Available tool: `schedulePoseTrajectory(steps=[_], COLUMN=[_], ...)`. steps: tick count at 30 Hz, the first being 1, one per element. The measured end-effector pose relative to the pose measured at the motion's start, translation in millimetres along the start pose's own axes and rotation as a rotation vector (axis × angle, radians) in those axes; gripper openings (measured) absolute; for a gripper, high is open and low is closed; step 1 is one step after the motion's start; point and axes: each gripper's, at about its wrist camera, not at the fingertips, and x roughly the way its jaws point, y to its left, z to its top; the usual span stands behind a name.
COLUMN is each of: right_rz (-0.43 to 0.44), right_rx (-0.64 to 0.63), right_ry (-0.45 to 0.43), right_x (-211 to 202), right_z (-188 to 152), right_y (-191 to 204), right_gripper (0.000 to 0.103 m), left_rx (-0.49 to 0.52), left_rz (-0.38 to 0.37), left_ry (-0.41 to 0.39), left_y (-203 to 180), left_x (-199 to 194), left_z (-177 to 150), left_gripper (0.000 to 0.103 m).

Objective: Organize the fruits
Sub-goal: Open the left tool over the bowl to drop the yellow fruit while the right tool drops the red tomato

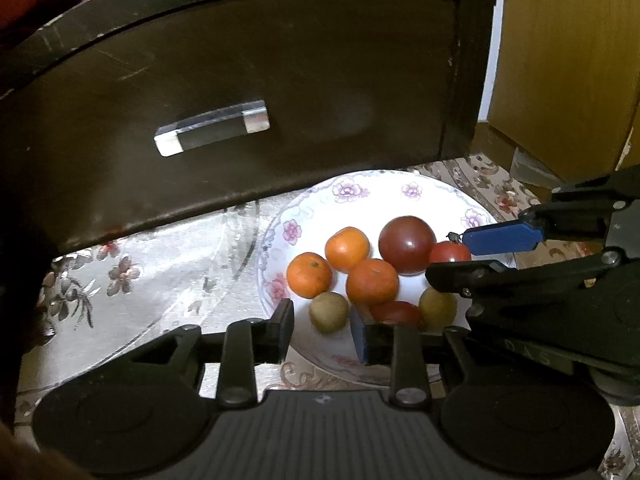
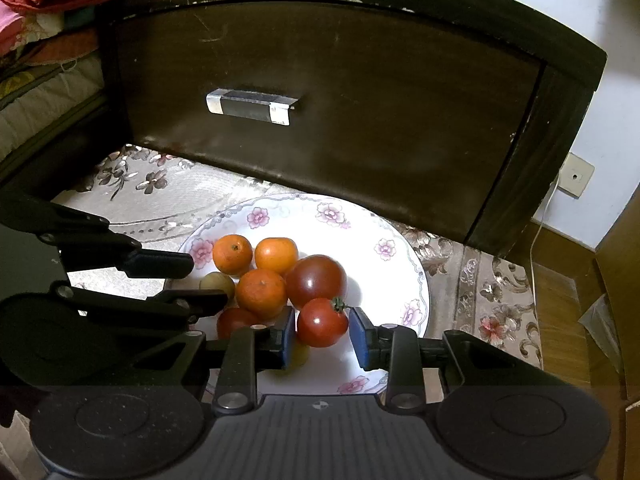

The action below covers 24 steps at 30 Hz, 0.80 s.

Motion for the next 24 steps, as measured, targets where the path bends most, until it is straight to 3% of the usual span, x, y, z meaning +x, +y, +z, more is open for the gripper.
schedulePoseTrajectory(steps=[10,24], right_rz=[0.003,-0.010], right_rx=[-0.013,-0.013], right_ry=[-0.026,-0.053], right_x=[-11.3,-29.3], right_z=[0.7,-2.5], right_y=[4.3,8.0], right_gripper=[0.034,0.037], left_rx=[-0.027,-0.080], left_rz=[0.029,0.065], left_ry=[-0.021,-0.055], left_y=[4.4,7.2], left_x=[-18.4,-49.0], left_z=[-0.3,-4.7], left_gripper=[0.039,0.053])
